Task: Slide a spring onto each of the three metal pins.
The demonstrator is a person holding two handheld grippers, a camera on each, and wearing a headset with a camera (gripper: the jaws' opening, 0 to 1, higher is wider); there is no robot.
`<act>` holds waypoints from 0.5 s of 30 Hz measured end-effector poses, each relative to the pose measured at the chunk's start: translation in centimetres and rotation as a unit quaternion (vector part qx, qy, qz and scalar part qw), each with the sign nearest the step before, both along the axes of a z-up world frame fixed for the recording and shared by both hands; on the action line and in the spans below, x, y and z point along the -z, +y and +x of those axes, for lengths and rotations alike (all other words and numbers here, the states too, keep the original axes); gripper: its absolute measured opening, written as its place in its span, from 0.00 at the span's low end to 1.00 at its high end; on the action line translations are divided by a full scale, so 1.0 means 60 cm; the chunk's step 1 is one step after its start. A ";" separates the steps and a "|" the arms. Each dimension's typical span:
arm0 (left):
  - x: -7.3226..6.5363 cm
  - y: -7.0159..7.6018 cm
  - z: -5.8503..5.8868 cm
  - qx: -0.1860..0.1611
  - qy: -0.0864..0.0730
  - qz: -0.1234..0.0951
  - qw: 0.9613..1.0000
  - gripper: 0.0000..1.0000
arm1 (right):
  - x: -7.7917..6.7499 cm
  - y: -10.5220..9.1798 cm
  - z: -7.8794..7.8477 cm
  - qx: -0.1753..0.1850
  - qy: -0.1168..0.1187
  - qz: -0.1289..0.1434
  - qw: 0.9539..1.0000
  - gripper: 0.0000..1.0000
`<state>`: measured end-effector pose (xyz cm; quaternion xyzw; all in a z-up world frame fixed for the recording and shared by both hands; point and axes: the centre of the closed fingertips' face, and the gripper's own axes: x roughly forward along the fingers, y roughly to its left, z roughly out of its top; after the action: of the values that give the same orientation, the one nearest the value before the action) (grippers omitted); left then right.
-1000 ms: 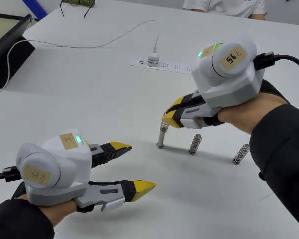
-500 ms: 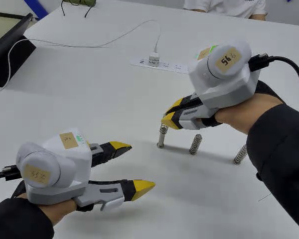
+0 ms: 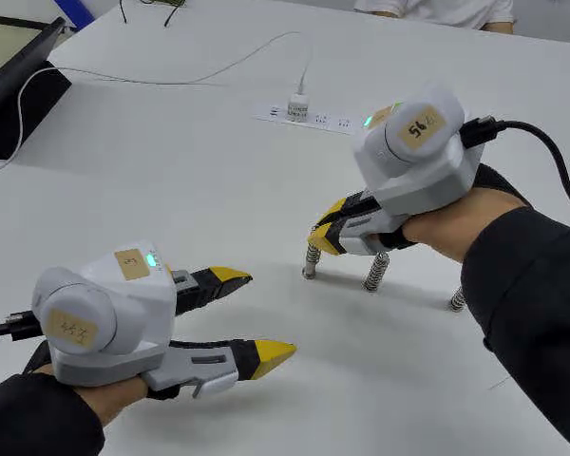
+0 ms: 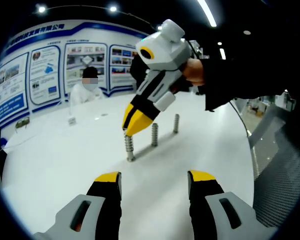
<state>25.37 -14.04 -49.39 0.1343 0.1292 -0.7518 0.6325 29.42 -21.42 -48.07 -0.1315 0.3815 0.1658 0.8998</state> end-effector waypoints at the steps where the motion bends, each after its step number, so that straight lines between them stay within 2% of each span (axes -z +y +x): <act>1: 0.001 0.000 0.000 0.000 0.000 0.001 1.000 0.54 | 0.004 0.000 0.000 0.001 0.002 0.001 1.000 0.12; 15: 0.003 0.001 0.003 -0.001 0.002 0.001 1.000 0.54 | 0.028 0.001 0.001 0.005 0.012 -0.003 1.000 0.12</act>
<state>25.54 -14.01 -49.59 0.1336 0.1317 -0.7511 0.6329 29.51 -21.34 -49.76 -0.1299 0.3934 0.1615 0.8957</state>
